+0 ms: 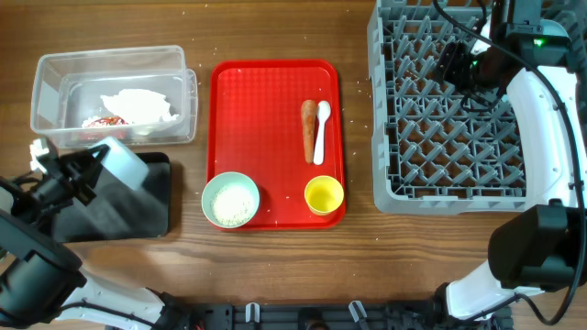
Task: Sort waste into correct bins and load items into the dishwasher rack
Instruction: 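Carry the bowl left and tip the brown scrap onto the black tray, then bring the emptied light-blue bowl back and set it on the red tray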
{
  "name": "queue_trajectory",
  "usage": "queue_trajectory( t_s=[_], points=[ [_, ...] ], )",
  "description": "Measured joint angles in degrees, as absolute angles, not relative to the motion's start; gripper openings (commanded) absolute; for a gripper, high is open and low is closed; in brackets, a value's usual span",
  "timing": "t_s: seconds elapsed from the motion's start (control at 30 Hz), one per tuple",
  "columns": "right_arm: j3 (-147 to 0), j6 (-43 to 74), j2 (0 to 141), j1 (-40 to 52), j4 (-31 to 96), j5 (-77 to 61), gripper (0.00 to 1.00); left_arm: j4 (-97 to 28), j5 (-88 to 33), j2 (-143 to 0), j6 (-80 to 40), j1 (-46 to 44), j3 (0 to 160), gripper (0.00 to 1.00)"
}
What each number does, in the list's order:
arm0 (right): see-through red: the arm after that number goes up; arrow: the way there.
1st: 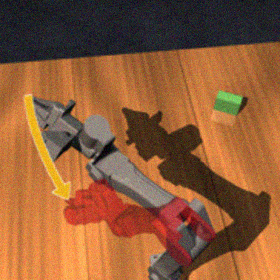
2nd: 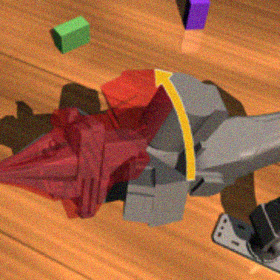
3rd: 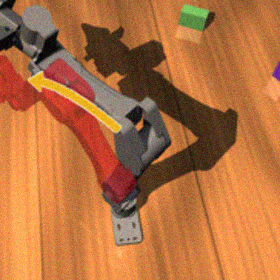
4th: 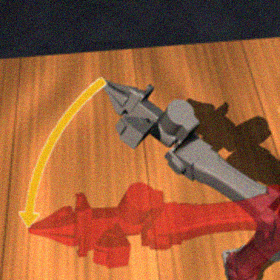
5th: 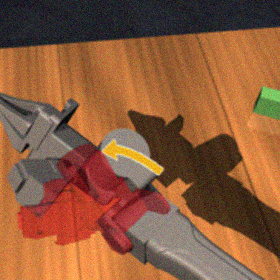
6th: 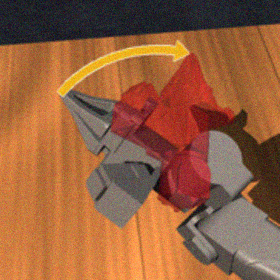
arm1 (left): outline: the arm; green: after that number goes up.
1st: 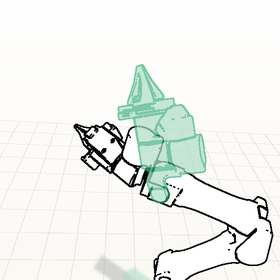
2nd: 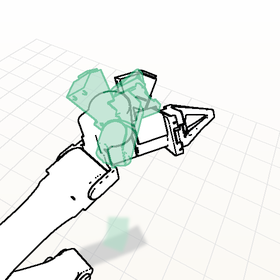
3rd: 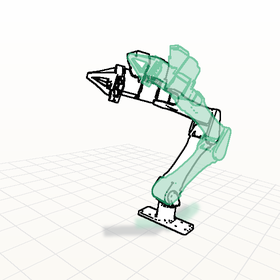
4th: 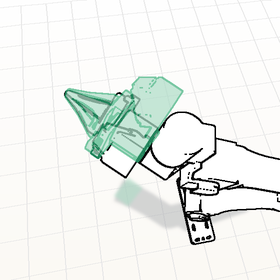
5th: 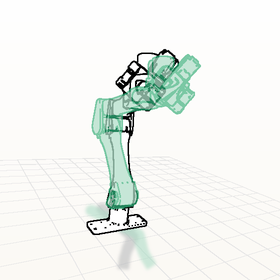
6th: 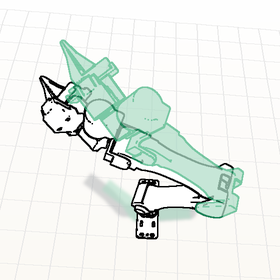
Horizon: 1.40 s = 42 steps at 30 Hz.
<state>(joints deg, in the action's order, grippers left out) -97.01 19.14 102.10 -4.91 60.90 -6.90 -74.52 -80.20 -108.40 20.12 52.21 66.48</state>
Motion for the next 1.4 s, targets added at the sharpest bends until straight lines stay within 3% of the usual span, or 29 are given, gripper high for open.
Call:
queue_trajectory(
  t_s=[0.43, 0.6, 0.73, 1.07, 1.23, 1.4],
  points=[
    [-97.0, 19.1, 102.1, -4.9, 61.5, -6.3, 0.73, -73.2, -77.5, -108.5, 25.4, 54.5, 66.5, 0.04],
    [-97.0, 19.1, 102.1, -4.9, 61.8, -6.3, 0.73, -64.6, -76.1, -108.5, 26.6, 55.0, 66.5, 0.04],
    [-97.0, 19.1, 102.1, -4.9, 62.0, -6.3, 0.73, -74.8, -77.7, -108.5, 24.5, 55.6, 66.7, 0.04],
    [-97.0, 19.1, 102.1, -4.9, 61.9, -6.3, 0.73, -76.5, -83.8, -102.7, 24.5, 54.5, 70.5, 0.04],
    [-97.0, 19.1, 102.1, -4.9, 61.9, -6.1, 0.72, -71.5, -73.9, -88.8, 19.0, 42.7, 85.0, 0.04],
    [-97.0, 19.1, 102.1, -4.9, 62.1, -6.1, 0.73, -56.3, -45.9, -82.7, 3.3, 16.6, 88.1, 0.04]
  ],
)
